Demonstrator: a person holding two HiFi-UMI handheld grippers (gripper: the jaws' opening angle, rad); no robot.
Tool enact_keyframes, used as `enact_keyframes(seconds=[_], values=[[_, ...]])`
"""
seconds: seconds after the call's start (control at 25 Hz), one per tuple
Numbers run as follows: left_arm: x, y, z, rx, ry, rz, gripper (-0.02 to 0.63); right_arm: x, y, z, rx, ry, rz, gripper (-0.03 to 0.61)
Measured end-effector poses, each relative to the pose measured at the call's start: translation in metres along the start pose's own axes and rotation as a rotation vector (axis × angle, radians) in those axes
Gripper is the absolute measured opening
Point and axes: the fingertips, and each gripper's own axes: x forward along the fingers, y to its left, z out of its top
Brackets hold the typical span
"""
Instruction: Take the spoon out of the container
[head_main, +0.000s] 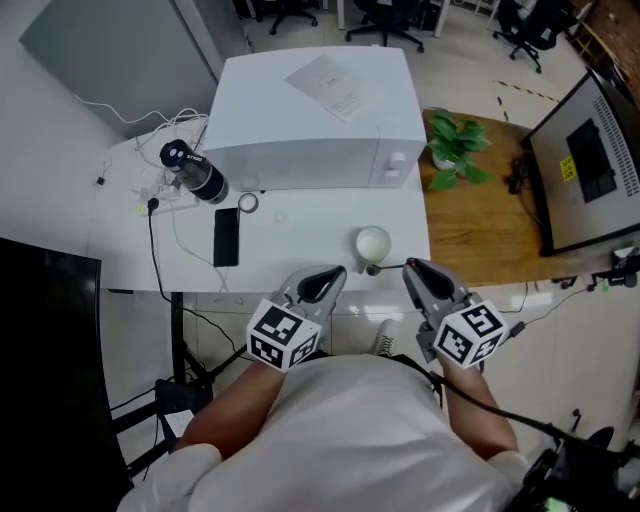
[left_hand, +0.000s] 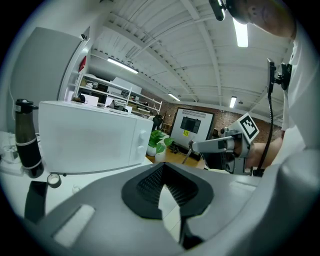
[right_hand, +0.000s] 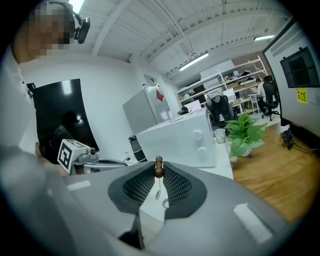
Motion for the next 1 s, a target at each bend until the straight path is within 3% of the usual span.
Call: enact_keyframes(seconds=[0.36, 0.76, 1.0], values=[[-0.009, 0.001, 0.002, 0.011, -0.007, -0.028, 0.005, 0.002, 0.010, 0.006, -0.009, -0.016, -0.026, 0.057], [-0.048, 0.008, 0.001, 0.055, -0.009, -0.125, 0.005, -0.004, 0.050, 0.008, 0.020, -0.110, -0.129, 0.057], [-0.074, 0.007, -0.001, 0.041, -0.044, -0.088, 0.005, -0.019, 0.075, 0.000, 0.005, -0.101, -0.110, 0.057]])
